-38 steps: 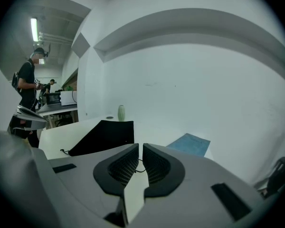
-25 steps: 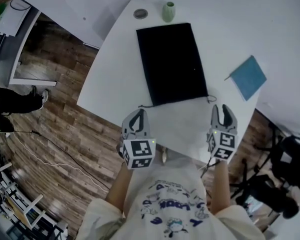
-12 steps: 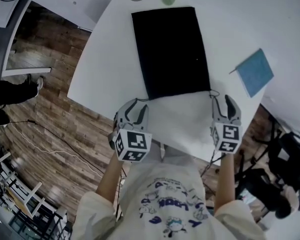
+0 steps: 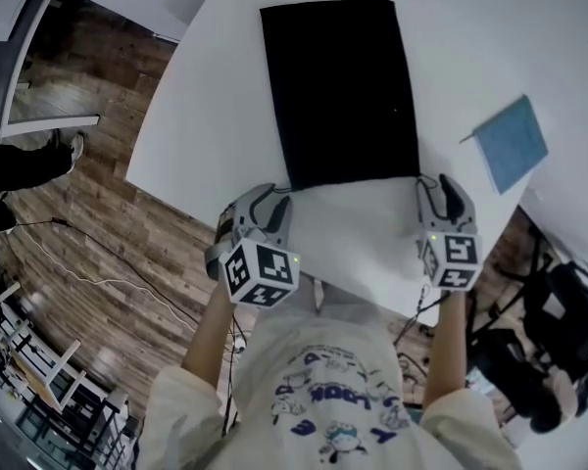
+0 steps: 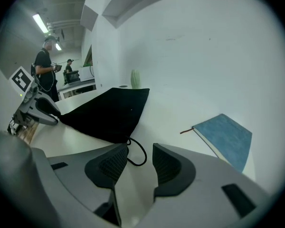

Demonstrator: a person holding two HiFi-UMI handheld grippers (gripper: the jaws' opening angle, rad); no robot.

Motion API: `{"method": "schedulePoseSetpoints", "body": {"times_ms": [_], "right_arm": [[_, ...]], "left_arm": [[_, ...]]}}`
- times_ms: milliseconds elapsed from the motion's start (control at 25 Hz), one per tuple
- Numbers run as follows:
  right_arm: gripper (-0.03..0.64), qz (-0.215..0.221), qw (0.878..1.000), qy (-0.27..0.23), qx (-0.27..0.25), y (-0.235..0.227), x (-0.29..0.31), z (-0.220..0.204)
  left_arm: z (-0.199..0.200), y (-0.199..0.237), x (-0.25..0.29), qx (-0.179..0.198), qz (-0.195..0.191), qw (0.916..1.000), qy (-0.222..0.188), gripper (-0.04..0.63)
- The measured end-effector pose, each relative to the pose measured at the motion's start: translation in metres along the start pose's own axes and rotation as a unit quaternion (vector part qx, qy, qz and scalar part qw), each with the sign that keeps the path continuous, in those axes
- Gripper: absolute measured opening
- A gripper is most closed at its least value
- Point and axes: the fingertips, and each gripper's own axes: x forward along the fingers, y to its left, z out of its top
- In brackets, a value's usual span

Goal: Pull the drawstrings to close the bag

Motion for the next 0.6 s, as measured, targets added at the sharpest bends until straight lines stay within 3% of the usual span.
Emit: {"method": "schedulePoseSetpoints", "body": {"times_ms": [80,200,400,600], "right_arm": [[0.159,0.003,1.000,0.008,0.008,-0.002,0.000,-0.006],[0.025,-0.002,1.000,-0.007,0.022,-0.005,0.000,-0.001],[0.009,0.004,0.999,-0.017,0.047,-0.004,-0.002,-0.002],[0.005,-0.006,0.998,-0.030,0.051,-0.001,-0.008,0.008]], "left_arm": [[0.000,0.000,0.001,0.005,0.005,1.0000,0.005,0.120],[-0.001,-0.003,0.003,-0.001,-0.003,0.9999,0.009,0.105],[-0.003,-0.007,0.005,-0.028,-0.023,0.9993,0.012,0.018],[-0.003,-0.003,0.004,-0.061,-0.016,0.9978,0.021,0.011]]}}
